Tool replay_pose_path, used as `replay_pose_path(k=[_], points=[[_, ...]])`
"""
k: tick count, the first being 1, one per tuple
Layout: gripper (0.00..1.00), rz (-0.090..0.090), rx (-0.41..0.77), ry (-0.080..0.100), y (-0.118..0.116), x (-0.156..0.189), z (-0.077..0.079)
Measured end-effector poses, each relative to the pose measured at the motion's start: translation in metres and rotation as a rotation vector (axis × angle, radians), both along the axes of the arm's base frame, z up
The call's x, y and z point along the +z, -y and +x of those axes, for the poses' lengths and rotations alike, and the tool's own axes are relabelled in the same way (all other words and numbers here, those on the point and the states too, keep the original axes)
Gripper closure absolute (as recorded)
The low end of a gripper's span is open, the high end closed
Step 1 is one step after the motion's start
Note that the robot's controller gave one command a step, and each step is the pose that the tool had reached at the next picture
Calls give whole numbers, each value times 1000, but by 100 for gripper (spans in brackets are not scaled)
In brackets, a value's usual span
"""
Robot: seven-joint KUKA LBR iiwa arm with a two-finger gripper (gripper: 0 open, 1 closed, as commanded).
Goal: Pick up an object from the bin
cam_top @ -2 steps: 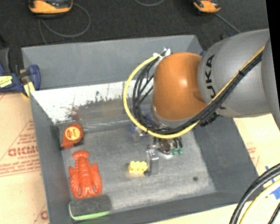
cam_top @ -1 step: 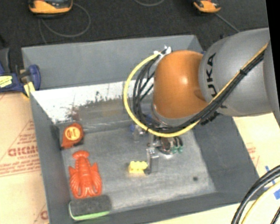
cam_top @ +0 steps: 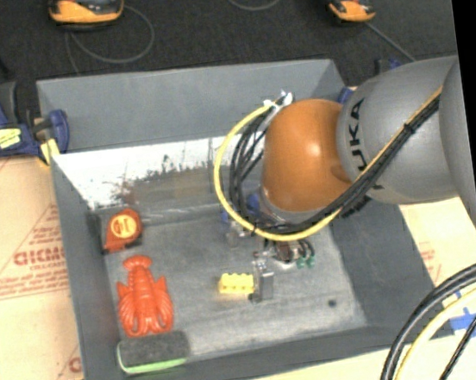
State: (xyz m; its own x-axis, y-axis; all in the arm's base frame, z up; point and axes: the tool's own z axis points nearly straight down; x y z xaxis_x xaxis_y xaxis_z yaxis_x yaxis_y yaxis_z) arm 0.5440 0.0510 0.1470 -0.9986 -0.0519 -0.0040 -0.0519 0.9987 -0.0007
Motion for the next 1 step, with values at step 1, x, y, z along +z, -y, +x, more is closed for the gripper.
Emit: replay_pose_path(k=[1], points=[[0, 0, 60, -1, 10, -24, 4]])
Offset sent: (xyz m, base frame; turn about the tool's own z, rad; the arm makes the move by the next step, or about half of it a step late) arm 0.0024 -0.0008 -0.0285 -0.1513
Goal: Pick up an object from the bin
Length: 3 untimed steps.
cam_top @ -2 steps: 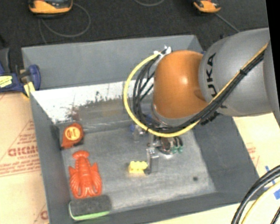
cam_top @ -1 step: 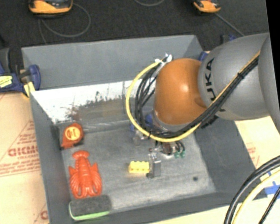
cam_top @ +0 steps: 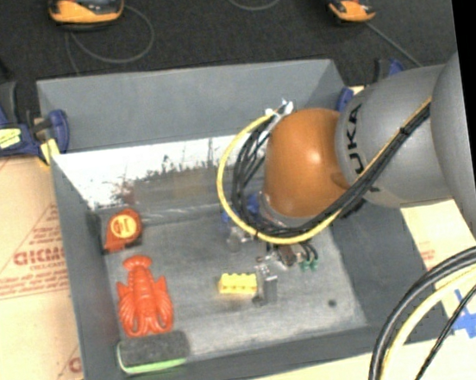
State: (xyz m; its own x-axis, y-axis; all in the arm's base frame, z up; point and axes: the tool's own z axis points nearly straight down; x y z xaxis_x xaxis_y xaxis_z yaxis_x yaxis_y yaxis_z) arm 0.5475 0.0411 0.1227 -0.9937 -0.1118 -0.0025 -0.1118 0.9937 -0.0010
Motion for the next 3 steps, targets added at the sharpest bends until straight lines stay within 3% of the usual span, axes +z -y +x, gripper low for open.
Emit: replay_pose_path(k=[1, 2, 3], points=[[0, 0, 39, -2, -2, -4, -1], [0, 2, -28, -1, -3, -7, -13], [0, 0, -3, -2, 1, -16, -15]])
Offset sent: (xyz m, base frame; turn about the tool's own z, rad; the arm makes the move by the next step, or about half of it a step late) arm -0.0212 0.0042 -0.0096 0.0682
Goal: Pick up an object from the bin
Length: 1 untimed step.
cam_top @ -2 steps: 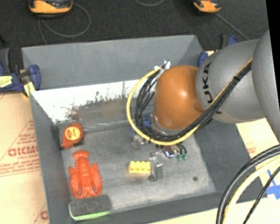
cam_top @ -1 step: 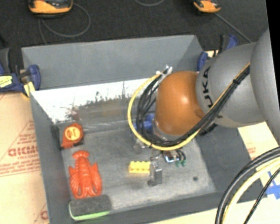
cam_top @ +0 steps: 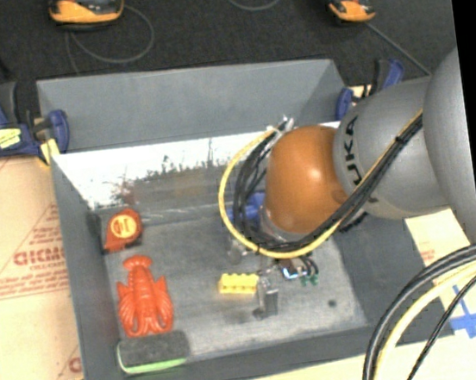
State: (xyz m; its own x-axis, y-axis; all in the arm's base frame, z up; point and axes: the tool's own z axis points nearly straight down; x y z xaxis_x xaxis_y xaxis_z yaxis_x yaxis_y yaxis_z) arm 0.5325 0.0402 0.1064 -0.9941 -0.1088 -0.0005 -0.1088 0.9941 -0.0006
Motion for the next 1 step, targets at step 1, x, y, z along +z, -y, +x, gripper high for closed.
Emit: replay_pose_path(k=[1], points=[[100, 2, -56, -1, 3, -33, 13]])
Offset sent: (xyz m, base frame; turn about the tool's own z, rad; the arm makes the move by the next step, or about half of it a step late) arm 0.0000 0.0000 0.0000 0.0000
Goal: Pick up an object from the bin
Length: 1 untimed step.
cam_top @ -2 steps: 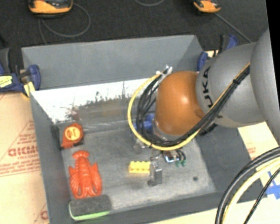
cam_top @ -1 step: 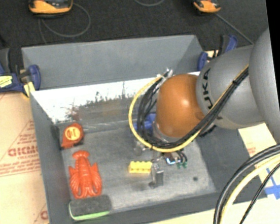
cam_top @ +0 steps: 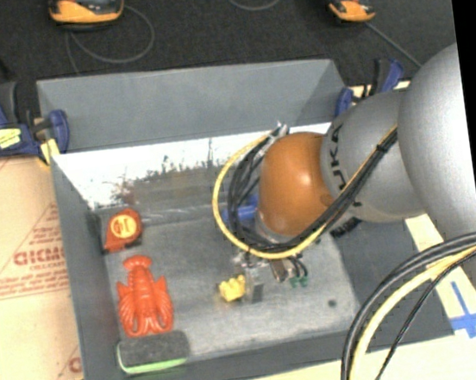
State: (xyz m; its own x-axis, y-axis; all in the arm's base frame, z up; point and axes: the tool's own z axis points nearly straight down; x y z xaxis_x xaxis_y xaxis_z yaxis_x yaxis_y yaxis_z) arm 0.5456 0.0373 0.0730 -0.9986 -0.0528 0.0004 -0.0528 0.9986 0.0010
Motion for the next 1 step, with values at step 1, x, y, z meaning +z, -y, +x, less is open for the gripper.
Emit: replay_pose_path(k=[1], points=[[100, 0, -1, 0, 0, 0, 0]])
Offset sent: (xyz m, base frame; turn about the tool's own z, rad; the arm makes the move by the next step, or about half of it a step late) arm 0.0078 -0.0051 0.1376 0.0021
